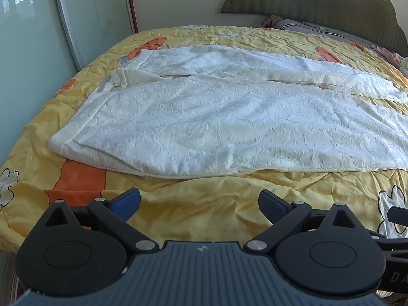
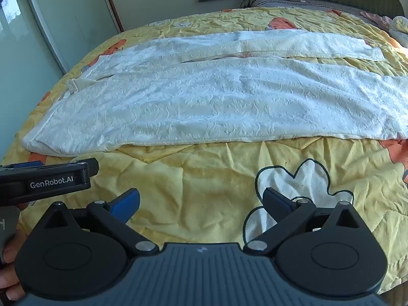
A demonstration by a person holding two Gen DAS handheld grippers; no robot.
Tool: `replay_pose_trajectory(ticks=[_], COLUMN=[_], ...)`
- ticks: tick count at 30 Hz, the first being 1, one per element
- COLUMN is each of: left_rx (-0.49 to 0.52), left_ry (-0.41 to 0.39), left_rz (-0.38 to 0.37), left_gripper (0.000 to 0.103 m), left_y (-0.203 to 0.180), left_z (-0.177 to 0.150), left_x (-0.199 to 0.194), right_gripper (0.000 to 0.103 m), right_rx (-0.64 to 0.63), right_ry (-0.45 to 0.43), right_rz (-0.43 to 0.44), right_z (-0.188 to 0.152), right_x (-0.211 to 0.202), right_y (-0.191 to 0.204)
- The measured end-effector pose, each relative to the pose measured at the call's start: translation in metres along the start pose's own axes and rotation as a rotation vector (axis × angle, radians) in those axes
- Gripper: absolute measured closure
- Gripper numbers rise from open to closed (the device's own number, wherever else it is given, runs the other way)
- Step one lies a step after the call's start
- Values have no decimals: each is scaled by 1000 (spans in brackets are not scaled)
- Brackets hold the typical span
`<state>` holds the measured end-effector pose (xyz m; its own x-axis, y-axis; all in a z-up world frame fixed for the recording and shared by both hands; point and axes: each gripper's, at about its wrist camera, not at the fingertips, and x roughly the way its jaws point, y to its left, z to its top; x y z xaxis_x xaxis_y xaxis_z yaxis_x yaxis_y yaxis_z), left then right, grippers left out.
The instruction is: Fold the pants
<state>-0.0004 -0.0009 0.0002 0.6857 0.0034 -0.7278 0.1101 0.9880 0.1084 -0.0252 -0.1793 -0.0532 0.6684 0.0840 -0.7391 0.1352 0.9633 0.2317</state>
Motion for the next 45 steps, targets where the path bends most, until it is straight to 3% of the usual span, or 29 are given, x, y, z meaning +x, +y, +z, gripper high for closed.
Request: replay_pose_trajectory(ticks=[8, 18, 45], left_rx=[9, -3, -11], left_ry=[-8, 18, 24], left_rz=[-36, -5, -14], left_gripper=[3, 3, 3], left_y=[1, -3, -2], left_z=[1, -2, -4], left_x=[-3, 3, 4], right_gripper=[0, 0, 0], right_rx=[5, 5, -2], right_ry=[3, 9, 3], right_rz=[10, 11, 21], right_z=[-1, -2, -3], right_x=[-1, 2, 1], right_y=[1, 0, 1])
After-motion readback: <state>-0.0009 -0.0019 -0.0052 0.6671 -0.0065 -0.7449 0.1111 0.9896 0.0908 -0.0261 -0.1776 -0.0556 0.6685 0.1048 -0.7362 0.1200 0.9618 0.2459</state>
